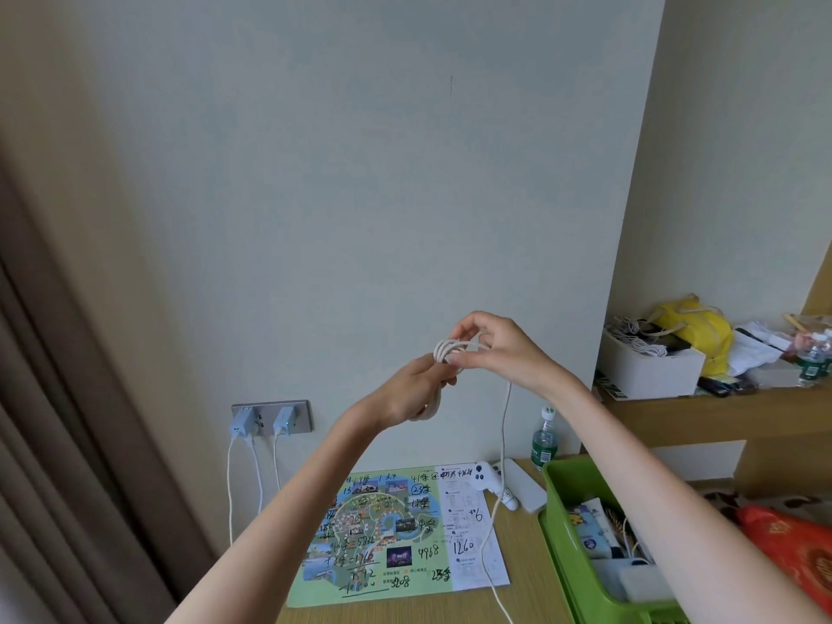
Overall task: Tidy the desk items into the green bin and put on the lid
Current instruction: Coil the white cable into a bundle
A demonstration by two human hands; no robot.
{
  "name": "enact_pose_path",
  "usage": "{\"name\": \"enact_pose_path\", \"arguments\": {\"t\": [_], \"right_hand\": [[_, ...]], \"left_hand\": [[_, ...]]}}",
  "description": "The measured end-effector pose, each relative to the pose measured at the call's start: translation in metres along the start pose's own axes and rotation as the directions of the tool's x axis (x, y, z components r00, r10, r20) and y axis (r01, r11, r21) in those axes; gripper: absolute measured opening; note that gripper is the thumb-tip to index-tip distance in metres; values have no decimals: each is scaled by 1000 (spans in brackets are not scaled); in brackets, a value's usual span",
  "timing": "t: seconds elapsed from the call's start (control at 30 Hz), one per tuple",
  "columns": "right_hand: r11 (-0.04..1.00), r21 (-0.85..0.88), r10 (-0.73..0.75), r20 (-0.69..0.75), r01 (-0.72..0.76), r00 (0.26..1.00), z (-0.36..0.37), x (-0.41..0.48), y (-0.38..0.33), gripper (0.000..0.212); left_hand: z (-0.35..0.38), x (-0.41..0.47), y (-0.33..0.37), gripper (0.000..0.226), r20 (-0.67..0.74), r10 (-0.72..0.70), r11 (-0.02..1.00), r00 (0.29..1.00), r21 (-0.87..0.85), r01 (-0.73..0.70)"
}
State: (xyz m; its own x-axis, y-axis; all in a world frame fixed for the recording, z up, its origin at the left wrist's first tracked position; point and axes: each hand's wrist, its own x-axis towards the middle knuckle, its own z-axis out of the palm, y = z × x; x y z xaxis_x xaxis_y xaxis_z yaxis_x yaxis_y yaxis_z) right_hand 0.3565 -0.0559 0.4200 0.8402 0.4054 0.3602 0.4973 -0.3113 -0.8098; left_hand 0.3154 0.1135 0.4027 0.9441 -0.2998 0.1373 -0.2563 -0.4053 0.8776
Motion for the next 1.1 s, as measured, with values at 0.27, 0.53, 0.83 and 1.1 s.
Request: {"name": "enact_pose_path", "arguments": {"t": [0.27, 0.53, 0.83, 1.1], "right_hand": [[986, -146, -83, -24, 79, 996, -1, 2, 3, 6], [999, 39, -1, 9, 1, 1000, -2, 2, 9, 12], [986, 130, 107, 13, -108, 994, 12, -15, 40, 36], [886, 450, 90, 72, -113, 993, 25, -9, 14, 44]], "left_hand": [[-3, -3, -2, 28, 61, -67, 997, 996, 47, 64], [-4, -9, -4, 27, 5, -39, 992, 999, 124, 38], [-15, -7, -1, 28, -277, -88, 945, 957, -328, -8], [-8, -5, 4, 36, -337, -34, 945, 941, -316, -79]]}}
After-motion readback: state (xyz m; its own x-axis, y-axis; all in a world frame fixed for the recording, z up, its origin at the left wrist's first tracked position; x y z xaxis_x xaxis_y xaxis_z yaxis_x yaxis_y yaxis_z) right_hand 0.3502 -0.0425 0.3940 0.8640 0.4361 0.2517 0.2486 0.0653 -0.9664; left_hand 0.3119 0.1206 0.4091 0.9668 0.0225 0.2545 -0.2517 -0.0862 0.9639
